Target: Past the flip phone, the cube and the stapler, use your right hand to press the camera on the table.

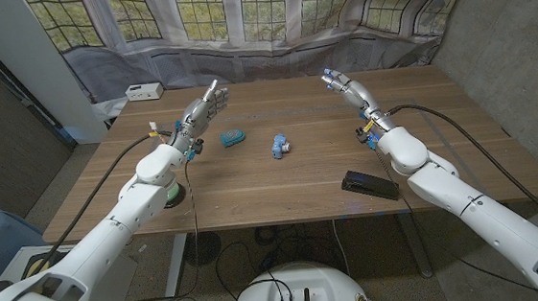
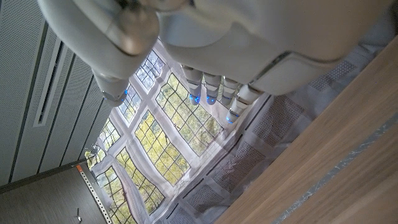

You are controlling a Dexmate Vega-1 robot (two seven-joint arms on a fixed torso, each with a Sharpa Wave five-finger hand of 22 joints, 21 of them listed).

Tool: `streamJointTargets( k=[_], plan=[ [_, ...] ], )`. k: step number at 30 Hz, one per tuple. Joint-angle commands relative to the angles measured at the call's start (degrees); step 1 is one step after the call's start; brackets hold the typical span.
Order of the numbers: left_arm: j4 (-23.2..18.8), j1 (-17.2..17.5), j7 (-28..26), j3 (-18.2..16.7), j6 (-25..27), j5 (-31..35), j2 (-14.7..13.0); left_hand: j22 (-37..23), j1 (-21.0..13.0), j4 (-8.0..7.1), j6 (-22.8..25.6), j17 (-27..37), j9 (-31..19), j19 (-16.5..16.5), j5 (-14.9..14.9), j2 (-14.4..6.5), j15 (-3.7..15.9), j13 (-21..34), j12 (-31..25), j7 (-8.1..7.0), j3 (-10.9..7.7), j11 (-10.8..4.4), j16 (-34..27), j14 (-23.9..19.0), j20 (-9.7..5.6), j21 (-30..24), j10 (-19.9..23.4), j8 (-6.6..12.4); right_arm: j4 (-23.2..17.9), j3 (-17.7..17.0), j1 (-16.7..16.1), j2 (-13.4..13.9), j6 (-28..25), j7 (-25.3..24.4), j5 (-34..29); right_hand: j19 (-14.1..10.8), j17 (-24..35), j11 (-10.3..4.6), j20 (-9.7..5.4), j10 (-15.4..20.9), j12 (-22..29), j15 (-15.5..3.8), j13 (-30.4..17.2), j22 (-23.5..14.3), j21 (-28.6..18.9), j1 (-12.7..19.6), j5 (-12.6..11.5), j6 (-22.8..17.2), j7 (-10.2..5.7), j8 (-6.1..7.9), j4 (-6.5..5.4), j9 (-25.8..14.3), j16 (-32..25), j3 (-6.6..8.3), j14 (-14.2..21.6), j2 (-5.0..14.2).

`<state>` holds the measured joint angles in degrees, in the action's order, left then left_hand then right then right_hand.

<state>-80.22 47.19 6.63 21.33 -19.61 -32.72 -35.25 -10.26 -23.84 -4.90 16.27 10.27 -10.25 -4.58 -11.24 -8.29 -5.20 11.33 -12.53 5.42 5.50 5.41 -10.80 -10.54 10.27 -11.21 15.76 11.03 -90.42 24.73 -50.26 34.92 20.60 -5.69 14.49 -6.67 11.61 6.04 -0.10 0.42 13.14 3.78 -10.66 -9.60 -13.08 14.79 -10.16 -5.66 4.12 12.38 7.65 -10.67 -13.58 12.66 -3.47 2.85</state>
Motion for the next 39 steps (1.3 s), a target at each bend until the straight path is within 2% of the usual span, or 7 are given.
streamJointTargets(
  k=[1,12,23,39],
  plan=[
    [-0.4,0.3,-0.9,-0.2,0.1,0.1,0.0,-0.1,-0.1,0.13,-0.2,0.1,-0.2,-0.2,0.0,0.4,0.13,0.3,0.1,0.7,-0.11,0.14,0.0,0.0,0.15,-0.2,0.0,-0.3,5.2,-1.3,1.1,-2.0,2.8,5.5,9.1,-0.7,0.2,0.24,0.12,0.7,0.1,0.13,-0.1,-0.2,0.3,-0.6,0.0,-2.2,-0.04,0.72,-0.27,0.0,-0.2,-0.34,0.5,-0.4],
    [0.0,0.4,-0.8,-0.3,0.0,-0.4,0.4,-0.1,-0.1,0.16,-0.9,0.1,-0.2,-0.3,0.0,0.4,0.15,0.3,0.2,0.75,-0.16,0.14,0.0,0.1,0.03,-0.2,-0.3,-0.5,6.9,-2.5,0.4,-2.4,4.0,7.1,13.3,-1.0,0.2,0.46,0.29,1.2,0.0,0.26,-0.1,-0.2,0.5,-1.1,-0.1,-2.6,-0.31,0.57,-0.5,-0.1,-0.2,-0.65,1.0,-0.57],
    [0.0,0.2,-0.7,-0.2,-0.4,-0.4,0.7,-0.1,0.0,0.19,-1.1,0.1,-0.2,-0.3,0.0,0.5,0.15,0.3,0.2,0.64,-0.21,0.02,0.0,0.1,0.03,-0.2,-0.3,-0.48,11.8,-3.5,0.5,-5.2,6.9,14.1,21.9,-1.6,0.3,0.42,0.61,1.8,0.0,0.46,-0.1,-0.2,0.5,-1.8,-0.1,-2.6,-0.22,0.3,-0.74,-0.1,-0.3,-1.04,1.5,-0.86],
    [0.2,0.3,-0.6,0.1,-0.2,-0.5,0.9,-0.1,0.0,0.24,-1.0,0.1,-0.2,-0.2,0.0,0.5,0.09,0.3,0.2,0.47,-0.3,0.08,0.0,0.2,0.06,-0.2,-0.2,-0.31,12.3,-3.5,0.0,-5.6,6.7,13.8,22.0,-2.3,0.4,0.66,0.87,3.2,0.2,0.61,-0.2,-0.2,0.6,-2.7,-0.2,-3.2,-0.1,0.2,-1.08,-0.1,-0.3,-1.62,2.2,-1.34]
  ],
)
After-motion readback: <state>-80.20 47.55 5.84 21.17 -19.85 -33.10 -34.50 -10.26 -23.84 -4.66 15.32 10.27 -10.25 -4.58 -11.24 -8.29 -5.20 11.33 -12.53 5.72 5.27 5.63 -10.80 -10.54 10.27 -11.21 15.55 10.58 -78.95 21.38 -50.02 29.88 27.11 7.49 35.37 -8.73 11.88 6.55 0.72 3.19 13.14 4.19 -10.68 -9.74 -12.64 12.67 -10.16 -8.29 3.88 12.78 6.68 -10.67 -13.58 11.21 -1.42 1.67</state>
